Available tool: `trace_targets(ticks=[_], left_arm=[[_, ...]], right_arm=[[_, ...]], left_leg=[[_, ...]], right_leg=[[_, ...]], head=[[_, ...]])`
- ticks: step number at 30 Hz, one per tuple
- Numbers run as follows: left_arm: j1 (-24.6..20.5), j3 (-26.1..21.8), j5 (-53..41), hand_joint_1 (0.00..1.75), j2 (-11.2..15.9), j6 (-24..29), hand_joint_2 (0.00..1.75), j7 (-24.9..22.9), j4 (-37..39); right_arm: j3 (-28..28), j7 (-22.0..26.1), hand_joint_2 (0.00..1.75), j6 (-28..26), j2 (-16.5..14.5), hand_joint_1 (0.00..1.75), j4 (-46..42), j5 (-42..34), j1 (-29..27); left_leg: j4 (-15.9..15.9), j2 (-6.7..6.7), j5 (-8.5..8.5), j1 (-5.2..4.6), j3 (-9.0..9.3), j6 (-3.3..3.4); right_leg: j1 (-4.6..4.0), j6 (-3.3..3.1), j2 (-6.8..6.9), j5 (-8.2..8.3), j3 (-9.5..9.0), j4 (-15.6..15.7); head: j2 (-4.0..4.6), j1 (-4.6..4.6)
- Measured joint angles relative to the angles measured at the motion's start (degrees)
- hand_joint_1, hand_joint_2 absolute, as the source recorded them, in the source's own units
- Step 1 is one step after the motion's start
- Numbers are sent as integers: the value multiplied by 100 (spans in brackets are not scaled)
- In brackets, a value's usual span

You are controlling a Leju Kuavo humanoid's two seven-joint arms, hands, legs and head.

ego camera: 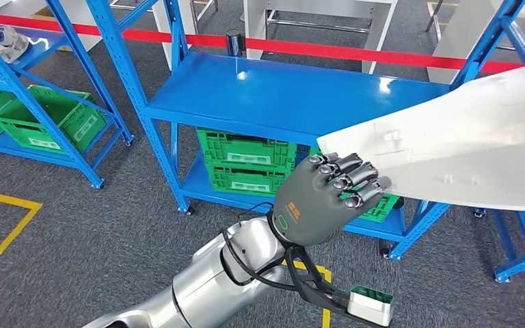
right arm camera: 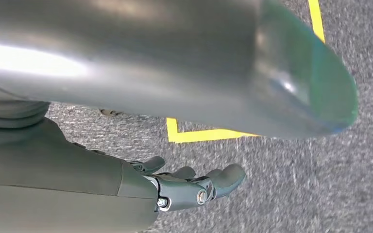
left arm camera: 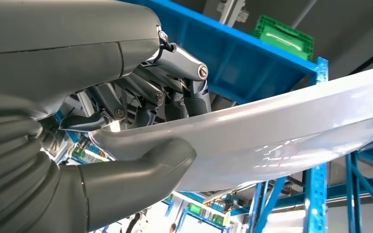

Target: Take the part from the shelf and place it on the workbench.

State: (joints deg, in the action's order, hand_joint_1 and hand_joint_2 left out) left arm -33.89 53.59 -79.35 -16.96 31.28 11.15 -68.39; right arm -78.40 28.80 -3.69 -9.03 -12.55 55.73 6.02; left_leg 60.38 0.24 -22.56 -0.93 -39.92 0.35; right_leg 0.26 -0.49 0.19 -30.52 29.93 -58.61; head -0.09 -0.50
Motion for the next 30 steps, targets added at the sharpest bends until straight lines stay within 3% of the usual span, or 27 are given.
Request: trace_targets(ticks=[1, 3, 4, 5, 6, 8, 10, 11, 12, 14, 15, 16, 18, 19, 20, 21, 22, 23, 24, 26, 27, 30], left_arm=[[1, 1, 15, 175, 5, 12, 175, 8, 4], [7, 3, 62, 175, 10, 55, 175, 39, 8], [12, 4, 88, 175, 14, 74, 175, 56, 10], [16, 4, 109, 175, 18, 88, 175, 70, 15], [22, 4, 122, 175, 22, 95, 175, 78, 20], [32, 4, 133, 175, 25, 106, 175, 83, 25], [36, 4, 118, 175, 12, 122, 175, 72, 13], [35, 4, 104, 175, 5, 133, 175, 62, 5], [36, 4, 87, 175, 1, 142, 175, 50, -1], [46, 5, 45, 175, 4, 152, 175, 30, -2], [53, 5, 22, 175, 7, 152, 175, 20, -2], [59, 6, -1, 175, 9, 151, 175, 10, -4], [65, 7, -50, 175, 9, 146, 175, -9, -9], [72, 7, -84, 175, 11, 143, 175, -15, -11], [80, 8, -124, 175, 14, 141, 175, -21, -11], [87, 10, -169, 175, 16, 139, 175, -26, -11], [93, 14, -210, 175, 18, 139, 175, -32, -11], [95, 22, -243, 175, 19, 139, 175, -40, -12], [95, 31, -266, 175, 15, 138, 175, -46, -16], [94, 50, -286, 175, 7, 138, 175, -52, -25], [95, 55, -292, 175, 2, 139, 175, -52, -29], [96, 63, -316, 175, 1, 139, 175, -60, -30]], right_arm=[[0, -3, 0, -1, 1, 0, 0, 0, 0], [0, -6, 0, -2, 3, 0, 0, -1, 2], [0, -7, 0, -2, 3, 0, 0, -1, 0], [0, -5, 0, -2, 3, 0, 0, -2, -1], [0, -2, 0, -2, 3, 0, 0, -2, -2], [0, 11, 0, -1, 3, 0, 0, 1, -1], [0, 26, 0, -1, 8, 0, -2, 9, -4], [0, 32, 0, -1, 11, 0, -3, 13, -4], [0, 37, 0, -1, 14, 0, -4, 16, -5], [1, 46, 0, -1, 16, 0, -4, 18, -11], [1, 52, 0, -1, 16, 0, -4, 18, -18], [1, 60, 0, -1, 16, 0, -4, 17, -25], [1, 78, 0, -1, 16, 0, -4, 16, -27], [1, 83, 0, -1, 17, 0, -4, 14, -25], [1, 86, 0, -1, 18, 0, -4, 13, -24], [1, 86, 0, -1, 19, 0, -4, 11, -24], [1, 86, 0, -1, 21, 0, -4, 10, -25], [1, 88, 0, -1, 25, 0, -4, 11, -24], [2, 90, 0, -1, 32, 0, -4, 13, -18], [2, 97, 0, 1, 46, 0, -4, 16, 0], [2, 99, 0, 1, 50, 0, -4, 14, 6], [2, 99, 0, 1, 49, 0, -2, -12, -6]], left_leg=[[172, -9, -223, 13, -61, -41], [811, -17, -833, 64, -206, -116], [1157, -17, -1018, 88, -250, -144], [1407, -17, -1061, 110, -244, -167], [1504, -17, -977, 129, -165, -182], [1125, -19, -714, 159, 294, -191], [312, -36, -787, 153, 934, -159], [7, -46, -880, 138, 1126, -124], [-163, -54, -940, 108, 1201, -76], [-227, -40, -848, 74, 1128, 43], [-242, -28, -776, 68, 1076, 105], [-259, -16, -703, 73, 1013, 157], [-266, -8, -570, 66, 854, 218], [-263, -6, -509, 53, 771, 228], [-257, -1, -448, 40, 685, 232], [-246, 5, -390, 30, 602, 232], [-230, 10, -340, 24, 525, 226], [-207, 11, -298, 22, 459, 215], [-179, 11, -265, 16, 403, 199], [-132, 13, -214, 2, 340, 148], [-119, 14, -199, -7, 323, 125], [-149, 15, -172, -20, 312, 191]], right_leg=[[17, -30, 10, 79, 73, 12], [26, -53, 17, 224, 245, 10], [28, -48, 21, 299, 338, 8], [30, -36, 27, 372, 434, 4], [35, -20, 34, 444, 526, -2], [47, 26, 43, 584, 695, -18], [52, 95, 39, 704, 800, -32], [55, 137, 38, 760, 818, -27], [67, 183, 37, 819, 827, -7], [107, 271, 33, 902, 846, 35], [123, 297, 28, 815, 886, -15], [129, 314, 23, 616, 952, -166], [121, 321, 15, 35, 1144, -790], [116, 324, 12, -157, 1229, -1165], [108, 323, 10, -210, 1269, -1461], [99, 315, 10, -139, 1232, -1605], [88, 299, 10, 6, 1096, -1548], [76, 278, 10, 142, 850, -1283], [58, 249, 11, 168, 530, -875], [24, 188, 11, 44, 44, -167], [17, 164, 11, -31, -53, 14], [14, 123, 15, -11, -36, 78]], head=[[0, -5], [0, -19], [0, -19], [0, -20], [0, -20], [0, -20], [0, -20], [0, -20], [0, -19], [0, -21], [0, -17], [0, -10], [0, 8], [0, 13], [0, 15], [0, 16], [0, 16], [0, 17], [0, 19], [0, 19], [0, 19], [0, 19]])
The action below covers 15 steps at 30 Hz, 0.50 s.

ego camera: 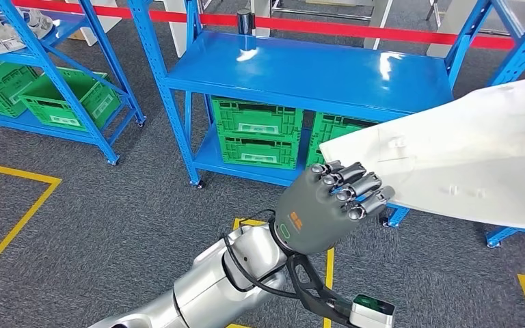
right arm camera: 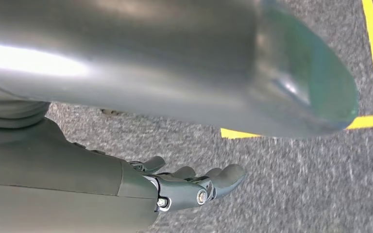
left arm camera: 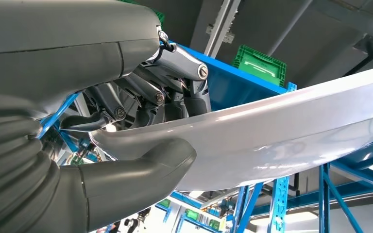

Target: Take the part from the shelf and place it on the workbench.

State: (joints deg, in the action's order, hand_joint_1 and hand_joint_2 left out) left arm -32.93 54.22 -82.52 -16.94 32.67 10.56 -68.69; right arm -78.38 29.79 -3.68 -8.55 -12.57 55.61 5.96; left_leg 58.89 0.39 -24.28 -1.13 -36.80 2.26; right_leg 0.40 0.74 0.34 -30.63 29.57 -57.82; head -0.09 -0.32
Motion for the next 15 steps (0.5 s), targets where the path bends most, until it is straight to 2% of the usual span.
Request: trace_targets(ticks=[1, 3, 9, 13, 15], left_arm=[[1, 1, -8, 175, 1, -1, 175, -4, 1], [2, 1, -19, 175, 1, -2, 175, -9, 2], [23, 1, -26, 175, 16, -2, 175, -19, 5], [38, 1, -38, 175, 26, 0, 175, -28, 9], [45, 1, -55, 175, 15, 1, 175, -31, 13]], right_arm=[[0, 1, 0, -2, 0, 0, 0, -15, -4], [0, 3, 0, -5, 0, 0, 0, -43, -4], [0, 14, 0, -5, -2, 0, 0, -140, -4], [-7, 78, 0, -6, -1, 0, 0, -220, -2], [-13, 104, 0, -6, 1, 0, 0, -260, 0]], left_leg=[[-22, 0, 24, 1, 2, 7], [-55, -2, 85, 4, 2, -42], [-60, -3, 139, -2, -25, -50], [-107, 3, 154, 3, -16, -30], [-218, 39, 194, 45, 33, -9]], right_leg=[[-7, -16, 2, 15, 10, -1], [-10, -42, 2, 52, 30, -3], [-3, -37, 4, 84, 58, -8], [18, 11, -3, 76, 60, 8], [15, 54, -18, -47, 129, -144]], head=[[0, 1], [0, -1], [0, -1], [0, -1], [0, 6]])
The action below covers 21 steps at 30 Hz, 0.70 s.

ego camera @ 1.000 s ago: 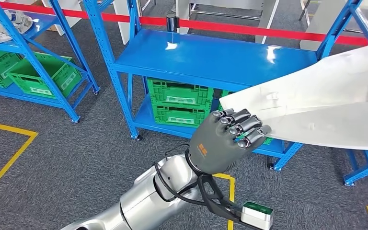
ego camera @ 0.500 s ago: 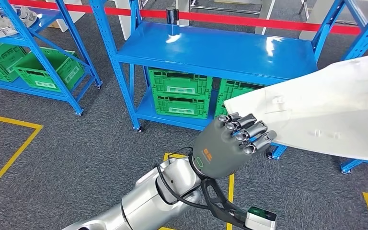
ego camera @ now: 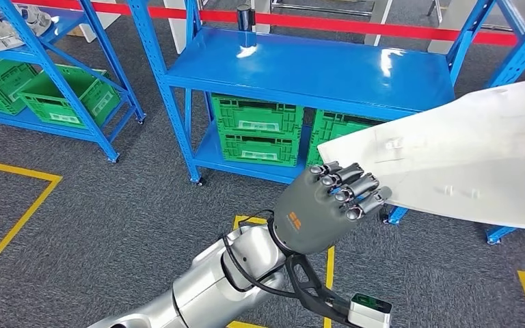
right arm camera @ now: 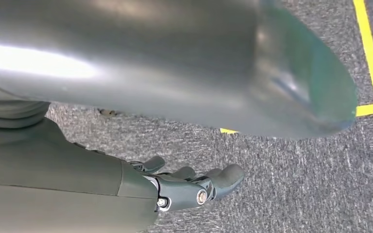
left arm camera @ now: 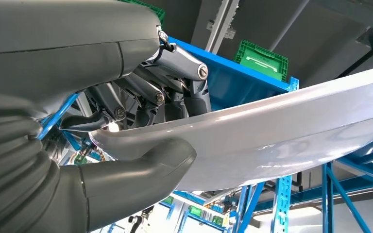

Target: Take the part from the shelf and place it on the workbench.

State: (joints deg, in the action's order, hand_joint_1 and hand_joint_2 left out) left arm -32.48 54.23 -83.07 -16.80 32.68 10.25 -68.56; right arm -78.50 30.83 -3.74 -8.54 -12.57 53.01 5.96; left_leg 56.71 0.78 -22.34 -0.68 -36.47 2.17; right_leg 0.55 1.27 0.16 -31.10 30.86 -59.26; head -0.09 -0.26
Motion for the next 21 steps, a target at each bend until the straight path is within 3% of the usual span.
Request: trace_targets(ticks=[3, 4, 5, 6, 9, 11, 14, 15, 17, 19, 20, 21], left_arm=[[23, 0, -18, 175, -9, -25, 175, -14, 26], [35, 0, -21, 175, -9, -37, 175, -19, 44], [44, 0, -25, 175, -8, -50, 175, -31, 62], [49, 0, -32, 175, -8, -60, 175, -49, 76], [52, 0, -75, 175, -11, -94, 175, -125, 90], [51, 0, -109, 175, -11, -132, 175, -159, 95], [53, 0, -165, 175, -8, -187, 175, -201, 97], [52, 0, -183, 175, -8, -197, 175, -215, 94], [51, 1, -223, 175, 4, -197, 175, -246, 90], [56, 2, -260, 175, 32, -197, 175, -268, 95], [59, 2, -275, 175, 43, -198, 175, -275, 99], [62, 2, -280, 175, 50, -199, 175, -279, 102]], right_arm=[[-12, -4, 0, 0, 1, 0, 0, -43, -9], [-20, -7, 0, 0, 1, 0, 0, -52, -17], [-28, -11, 0, 0, 1, 0, 0, -60, -24], [-36, -16, 0, 0, 1, 0, 0, -66, -30], [-44, -50, 0, 1, -11, 0, 5, -61, -29], [-45, -95, 0, -4, -16, 0, 7, -51, -14], [-46, -113, 0, 4, -11, 0, 4, -62, -16], [-46, -108, 0, 5, -8, 0, 4, -69, -22], [-47, -90, 0, -1, -3, 0, 4, -68, -30], [-48, -64, 0, -5, -1, 0, 4, -51, -31], [-48, -44, 0, -5, -1, 0, 4, -43, -35], [-48, -25, 0, -4, -1, 0, 4, -36, -41]], left_leg=[[-44, 83, 17, 23, 7, 18], [-29, 113, 13, 25, -9, 15], [-3, 147, 6, 32, -32, 6], [38, 182, -5, 46, -61, -10], [224, 295, -66, 83, -156, -114], [317, 366, -116, 62, -181, -196], [363, 459, -158, 68, -171, -290], [436, 393, -237, 82, -193, -326], [901, 138, -601, 105, -355, -383], [1609, -7, -1005, 101, -602, -376], [1829, -29, -1095, 96, -662, -353], [1850, -45, -1081, 88, -629, -318]], right_leg=[[26, 71, -12, -462, 463, -898], [45, 98, -11, -540, 614, -1162], [66, 126, -7, -516, 688, -1259], [87, 155, 3, -391, 660, -1153], [128, 210, 203, 73, 274, -306], [128, 123, 322, 126, 244, -159], [121, -42, 190, 188, 322, -180], [119, -82, 134, 214, 338, -176], [119, -140, 27, 266, 379, -169], [94, -169, -103, 311, 436, -169], [79, -174, -175, 334, 465, -170], [63, -173, -248, 355, 492, -170]], head=[[-1, 17], [-1, 19], [-1, 19], [0, 19], [0, 25], [0, 36], [0, 19], [0, 13], [0, -2], [0, -15], [0, -18], [0, -20]])
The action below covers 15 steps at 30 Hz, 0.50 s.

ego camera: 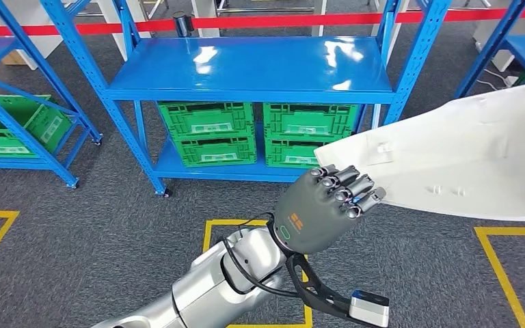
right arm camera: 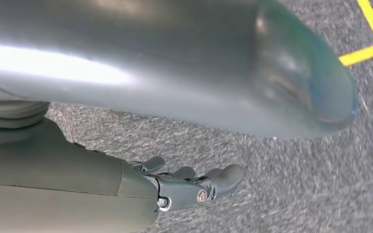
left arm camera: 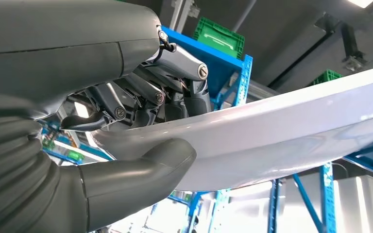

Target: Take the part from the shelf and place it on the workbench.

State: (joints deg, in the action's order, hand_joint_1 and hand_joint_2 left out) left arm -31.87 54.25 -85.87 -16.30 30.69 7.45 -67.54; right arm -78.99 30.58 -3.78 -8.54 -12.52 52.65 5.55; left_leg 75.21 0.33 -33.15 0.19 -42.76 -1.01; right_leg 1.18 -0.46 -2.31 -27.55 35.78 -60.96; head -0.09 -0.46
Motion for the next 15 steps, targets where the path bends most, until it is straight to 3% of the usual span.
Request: trace_targets(ticks=[2, 4, 6, 8, 10, 12, 14, 15], left_arm=[[-1, 0, -4, 175, -1, -2, 175, -7, -2], [-9, 1, -10, 175, -7, -3, 175, -6, -7], [-19, 2, -18, 175, -11, -4, 175, -7, -6], [-23, 2, -20, 175, -27, -6, 175, -7, -9], [-28, 1, -20, 175, -54, -6, 175, -7, -14], [-27, 0, -5, 175, -63, -9, 175, -8, -11], [-17, 0, 12, 175, -55, -16, 175, -8, -3], [-14, 0, 16, 175, -52, -22, 175, -9, -1]], right_arm=[[1, 25, 0, 0, 1, 0, 0, 4, -11], [1, 29, 0, -27, -11, 0, -2, 5, -16], [1, 29, 0, -82, -25, 0, -5, 11, -14], [2, 29, 0, -109, -26, 0, -7, 15, -17], [2, 29, 0, -107, -21, 0, -7, 14, -21], [2, 28, 0, -106, -17, 0, -7, 16, -9], [2, 16, 0, -105, -16, 0, -7, 20, -1], [2, 5, 0, -105, -15, 0, -7, 20, -2]], left_leg=[[-582, -110, 253, -30, 380, 115], [-1268, -377, 443, -83, 778, 224], [-1499, -498, 477, -147, 897, 272], [-1590, -372, 544, -157, 935, 303], [-1709, -222, 622, -121, 976, 350], [-1758, -59, 660, -108, 968, 384], [-1733, 124, 662, -110, 918, 392], [-1713, 214, 661, -111, 891, 393]], right_leg=[[-24, 13, -151, 42, 39, 1], [-11, 58, -274, 84, 62, 18], [37, 134, -367, 131, 78, 60], [53, 207, -427, 172, 87, 99], [19, 255, -222, 48, 166, -57], [-1, 294, 72, -306, 418, -613], [2, 336, 169, -579, 663, -1204], [3, 351, 194, -582, 663, -1275]], head=[[0, -2], [0, 9], [0, -11], [0, -42], [0, -9], [0, 27], [0, 33], [0, 34]])
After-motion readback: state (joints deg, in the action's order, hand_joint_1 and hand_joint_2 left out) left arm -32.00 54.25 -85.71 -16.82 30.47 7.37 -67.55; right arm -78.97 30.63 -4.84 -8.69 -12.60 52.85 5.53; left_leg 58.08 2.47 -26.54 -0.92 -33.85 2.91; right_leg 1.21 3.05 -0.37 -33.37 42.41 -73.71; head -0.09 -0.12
